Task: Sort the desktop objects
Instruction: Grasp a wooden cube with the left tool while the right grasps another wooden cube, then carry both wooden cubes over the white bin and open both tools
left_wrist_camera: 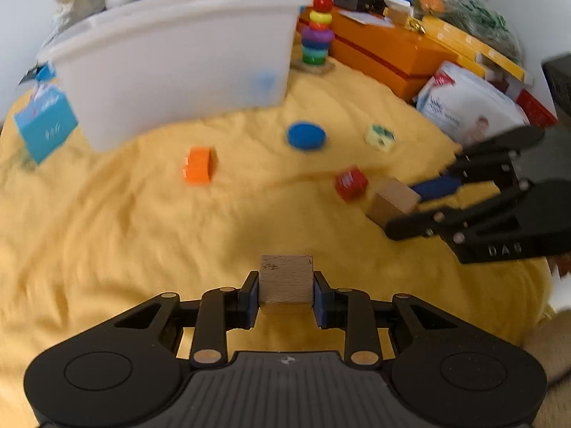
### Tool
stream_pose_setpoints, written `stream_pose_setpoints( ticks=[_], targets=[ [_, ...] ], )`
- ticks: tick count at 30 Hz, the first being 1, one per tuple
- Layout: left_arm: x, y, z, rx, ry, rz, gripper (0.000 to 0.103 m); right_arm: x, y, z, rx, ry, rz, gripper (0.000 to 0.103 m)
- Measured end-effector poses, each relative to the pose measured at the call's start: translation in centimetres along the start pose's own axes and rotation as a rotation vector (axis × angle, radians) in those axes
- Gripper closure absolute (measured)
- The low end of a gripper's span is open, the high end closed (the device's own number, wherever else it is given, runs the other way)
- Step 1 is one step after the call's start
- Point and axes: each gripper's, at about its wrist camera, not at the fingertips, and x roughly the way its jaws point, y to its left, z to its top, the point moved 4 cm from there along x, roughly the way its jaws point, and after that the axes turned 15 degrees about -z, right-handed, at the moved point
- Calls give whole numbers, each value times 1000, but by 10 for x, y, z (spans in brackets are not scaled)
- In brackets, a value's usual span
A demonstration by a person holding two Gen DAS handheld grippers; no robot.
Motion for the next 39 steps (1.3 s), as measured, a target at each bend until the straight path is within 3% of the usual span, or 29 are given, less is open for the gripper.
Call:
stream_pose_setpoints(
  ticks=[4,9,11,20,29,39],
  targets=[
    [1,2,-13,-49,-24,17,67,5,5,0,4,4,-2,57],
    [1,0,-12,-28,-28,32,69,9,12,-5,-35,-4,-32,61],
    [0,1,-13,-30,-37,30,70,7,11,-7,-26,-9,-35,67],
    [-27,-4,2,-15,-116,12,70,-12,5,5,18,-51,-38,67],
    [-82,-5,50,6,-293,32,70,-54,-12,50,54,-233,-85,67],
    [-117,31,128,66,-447,187,70,-58,-24,134,63,-443,-137,67]
  ],
)
